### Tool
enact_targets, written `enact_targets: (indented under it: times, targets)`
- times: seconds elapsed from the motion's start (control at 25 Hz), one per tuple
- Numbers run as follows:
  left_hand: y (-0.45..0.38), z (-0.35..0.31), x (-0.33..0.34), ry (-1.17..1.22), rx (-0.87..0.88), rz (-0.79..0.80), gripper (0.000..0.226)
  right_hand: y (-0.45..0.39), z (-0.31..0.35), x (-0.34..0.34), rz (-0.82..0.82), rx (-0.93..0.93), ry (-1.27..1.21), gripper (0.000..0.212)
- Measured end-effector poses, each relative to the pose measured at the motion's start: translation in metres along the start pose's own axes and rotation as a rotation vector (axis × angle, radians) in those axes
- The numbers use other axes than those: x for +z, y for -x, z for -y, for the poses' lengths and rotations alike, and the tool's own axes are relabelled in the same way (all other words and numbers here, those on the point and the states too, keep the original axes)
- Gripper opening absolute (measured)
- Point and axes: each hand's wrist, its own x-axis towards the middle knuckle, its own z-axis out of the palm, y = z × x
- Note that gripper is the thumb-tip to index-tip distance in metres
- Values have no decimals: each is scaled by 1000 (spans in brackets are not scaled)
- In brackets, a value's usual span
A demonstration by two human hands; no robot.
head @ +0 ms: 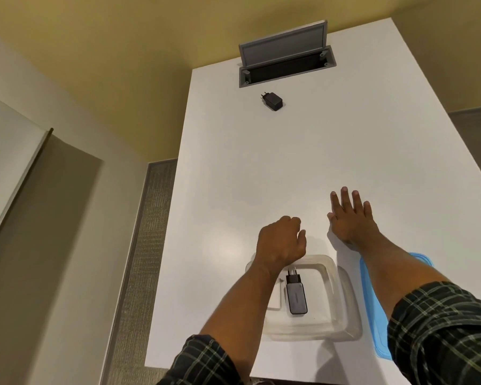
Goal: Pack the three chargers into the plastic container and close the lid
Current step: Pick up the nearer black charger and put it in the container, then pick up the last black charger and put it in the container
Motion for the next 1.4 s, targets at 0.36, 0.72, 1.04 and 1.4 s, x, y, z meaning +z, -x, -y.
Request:
enact_targets:
  times: [0.36,0.72,1.04,1.4]
  targets:
    - [-69,33,-1,-31,25,-35,49,-30,-6,28,-378,-37,40,63]
    - [-176,57,-5,-33,-40,51,68,-94,-4,1,-420,24,26,60]
    - [-272,78,-10,-18,-86,41,73,-180,11,-31,-463,78,5,60]
    - [-377,99,-16,-55,-135,38,86,-232,10,-56,-493,90,-6,60]
